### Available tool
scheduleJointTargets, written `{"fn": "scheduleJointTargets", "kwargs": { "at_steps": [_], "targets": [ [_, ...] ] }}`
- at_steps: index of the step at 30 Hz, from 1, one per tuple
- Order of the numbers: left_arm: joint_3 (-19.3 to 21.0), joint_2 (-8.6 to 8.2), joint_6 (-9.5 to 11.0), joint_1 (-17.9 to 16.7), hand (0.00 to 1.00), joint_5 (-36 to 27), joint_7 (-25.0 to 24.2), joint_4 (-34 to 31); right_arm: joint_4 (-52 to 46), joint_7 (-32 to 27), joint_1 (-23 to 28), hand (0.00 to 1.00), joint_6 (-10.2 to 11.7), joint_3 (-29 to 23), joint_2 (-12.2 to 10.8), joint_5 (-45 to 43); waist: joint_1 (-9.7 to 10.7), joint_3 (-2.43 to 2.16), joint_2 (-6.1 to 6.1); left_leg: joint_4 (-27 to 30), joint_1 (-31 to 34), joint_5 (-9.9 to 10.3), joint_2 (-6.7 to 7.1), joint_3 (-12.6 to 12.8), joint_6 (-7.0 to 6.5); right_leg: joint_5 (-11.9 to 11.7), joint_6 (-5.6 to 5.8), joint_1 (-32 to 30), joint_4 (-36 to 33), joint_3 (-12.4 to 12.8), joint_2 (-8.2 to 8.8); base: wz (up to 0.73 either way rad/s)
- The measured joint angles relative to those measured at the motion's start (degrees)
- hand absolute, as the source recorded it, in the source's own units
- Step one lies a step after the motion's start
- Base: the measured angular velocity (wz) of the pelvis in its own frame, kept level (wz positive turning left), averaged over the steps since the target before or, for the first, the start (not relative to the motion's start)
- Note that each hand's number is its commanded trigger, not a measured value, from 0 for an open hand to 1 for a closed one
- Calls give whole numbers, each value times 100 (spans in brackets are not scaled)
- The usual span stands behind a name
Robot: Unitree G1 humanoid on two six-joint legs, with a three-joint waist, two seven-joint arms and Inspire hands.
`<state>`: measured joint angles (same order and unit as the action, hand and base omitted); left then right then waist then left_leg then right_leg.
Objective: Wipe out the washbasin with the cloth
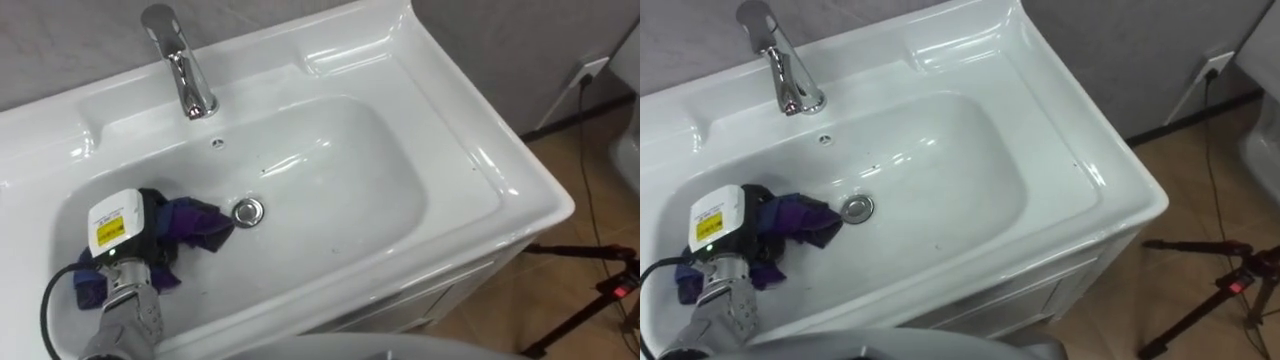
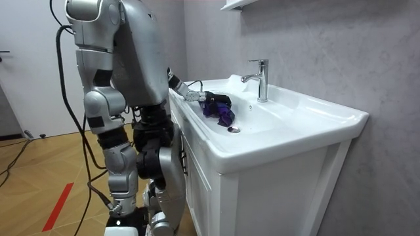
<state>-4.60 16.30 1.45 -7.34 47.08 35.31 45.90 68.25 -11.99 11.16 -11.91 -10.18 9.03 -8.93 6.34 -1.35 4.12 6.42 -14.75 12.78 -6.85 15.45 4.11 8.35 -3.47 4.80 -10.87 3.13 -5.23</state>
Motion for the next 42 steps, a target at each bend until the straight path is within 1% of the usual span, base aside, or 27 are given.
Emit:
{"fn": "scheduleJointTargets", "kwargs": {
  "at_steps": [2, 6, 9, 11, 12, 15, 16, 18, 19, 20, 21, 22, 23, 25, 26, 27, 29, 31, 32, 34, 36, 38, 39, 40, 42],
  "targets": [
    [2, -26, -74, 12, 100, 2, -8, -2, -90, 8, 1, 0, -3, 18, 0, -1, 0, 0, -1, 26, 0, 0, 4, -8, 0, 0, 0, 11, 6, -9, 14, 0],
    [29, -80, -147, 26, 100, -1, -54, -43, -169, 3, -36, 0, 27, 75, 0, 35, -6, 1, 0, 35, 1, 0, 7, -19, -1, 2, 2, 19, 14, -23, 21, 1],
    [44, -139, -185, 33, 100, -8, -120, -131, -167, -14, -83, 0, 93, 234, 33, 187, -16, 3, -4, 35, 1, 0, 15, -118, -1, 10, 4, 28, 23, -87, 40, 10],
    [48, -197, -235, 40, 100, -48, -192, -219, -160, -39, -117, 0, 163, 235, 35, 283, -13, 6, -8, 37, 19, 0, 28, -168, -1, 29, 14, 30, 25, -149, 73, 20],
    [48, -245, -255, 70, 100, -145, -254, -300, -160, -53, -123, 0, 229, 240, 34, 389, -15, 17, -25, 36, 40, 0, 42, -189, -1, 56, 26, 28, 29, -209, 121, 26],
    [46, -309, -277, 81, 100, -450, -436, -574, -142, -74, -196, 0, 360, 380, 37, 707, -32, 25, -58, 38, 110, 1, 76, -322, -3, 94, 54, 15, 39, -297, 145, 25],
    [49, -336, -283, 102, 100, -521, -514, -728, -148, -75, -212, 0, 447, 432, 29, 868, -41, 42, -83, 38, 138, 0, 88, -363, -3, 99, 62, 20, 39, -351, 172, 28],
    [69, -378, -302, 9, 100, -603, -676, -1026, -152, -74, -237, 0, 561, 438, 7, 1074, -60, 56, -115, 38, 164, 0, 102, -477, -4, 102, 67, 35, 50, -414, 215, 24],
    [89, -397, -354, -61, 100, -607, -785, -1271, -152, -75, -242, 0, 660, 437, -11, 1135, -41, 63, -129, 45, 212, 0, 110, -525, -4, 100, 71, 39, 106, -493, 220, 28],
    [91, -412, -397, -106, 100, -622, -901, -1550, -150, -78, -234, 0, 756, 437, -29, 1203, -27, 106, -157, 49, 249, -1, 119, -571, -5, 93, 80, 45, 130, -529, 222, 29],
    [90, -421, -397, -111, 100, -624, -934, -1649, -146, -83, -237, 0, 781, 438, -36, 1249, -33, 142, -167, 49, 270, -1, 124, -620, -6, 92, 81, 54, 133, -561, 226, 33],
    [91, -433, -414, -116, 100, -630, -1022, -1860, -138, -91, -243, 0, 830, 439, -56, 1374, -36, 156, -156, 64, 332, -2, 134, -675, -7, 92, 86, 70, 148, -627, 241, 29],
    [91, -435, -407, -119, 100, -634, -1092, -2083, -120, -90, -246, 0, 860, 444, -94, 1507, -54, 178, -187, 98, 381, -2, 141, -729, -7, 84, 94, 70, 201, -649, 251, 29],
    [92, -438, -407, -148, 100, -646, -1130, -2418, -140, -69, -248, 0, 898, 442, -134, 1613, -92, 184, -211, 103, 446, -2, 142, -768, -8, 77, 98, 33, 226, -664, 248, 11],
    [92, -440, -405, -151, 100, -659, -1132, -2661, -156, -48, -255, 0, 967, 442, -162, 1654, -105, 182, -212, 103, 473, -2, 143, -771, -8, 76, 98, 11, 228, -702, 250, 4],
    [92, -439, -399, -149, 100, -677, -1131, -2756, -158, -45, -265, 0, 996, 444, -177, 1679, -104, 183, -209, 102, 497, -2, 146, -774, -8, 76, 99, 12, 228, -741, 264, 8],
    [92, -443, -354, -121, 100, -810, -1131, -2947, -163, -43, -284, 0, 1088, 489, -206, 1773, -97, 163, -173, 103, 518, -2, 151, -769, -7, 77, 101, 18, 228, -793, 280, 7],
    [91, -450, -326, -99, 100, -970, -1130, -3179, -153, -48, -318, 0, 1218, 749, -211, 1897, -100, 149, -146, 104, 512, -2, 151, -770, -8, 77, 101, 25, 228, -798, 286, 0],
    [89, -473, -268, -100, 100, -1062, -1130, -3265, -147, -50, -319, 0, 1297, 856, -211, 1992, -102, 150, -145, 104, 509, -2, 150, -771, -8, 77, 101, 32, 228, -803, 303, 3],
    [89, -519, -222, -112, 100, -1090, -1132, -3425, -136, -51, -317, 0, 1386, 907, -223, 2018, -100, 156, -154, 104, 508, -2, 151, -775, -8, 77, 101, 36, 228, -812, 305, 4],
    [83, -544, -211, -131, 100, -1150, -1135, -3680, -137, -50, -323, 0, 1406, 905, -232, 2037, -104, 162, -165, 105, 519, -2, 151, -780, -8, 77, 101, 32, 228, -843, 310, 8],
    [84, -541, -197, -133, 100, -1152, -1132, -4191, -45, -44, -335, 0, 1446, 896, -237, 2073, -88, 168, -176, 104, 523, -2, 153, -787, -8, 77, 102, 24, 233, -885, 312, 8],
    [84, -540, -164, -133, 100, -1152, -1126, -4298, -19, -42, -337, 0, 1447, 897, -237, 2089, -86, 167, -175, 104, 520, -3, 154, -786, -8, 78, 103, 30, 233, -885, 312, 0],
    [85, -541, -86, -125, 100, -1150, -1115, -4425, 32, -34, -373, 0, 1446, 897, -240, 2114, -92, 162, -167, 105, 518, -3, 154, -783, -9, 79, 104, 49, 233, -882, 311, 0],
    [85, -541, -21, -114, 100, -1149, -1101, -4479, 86, -21, -383, 0, 1440, 898, -245, 2115, -85, 160, -162, 122, 507, -4, 155, -779, -10, 80, 105, 70, 240, -875, 310, 0]
  ]
}}
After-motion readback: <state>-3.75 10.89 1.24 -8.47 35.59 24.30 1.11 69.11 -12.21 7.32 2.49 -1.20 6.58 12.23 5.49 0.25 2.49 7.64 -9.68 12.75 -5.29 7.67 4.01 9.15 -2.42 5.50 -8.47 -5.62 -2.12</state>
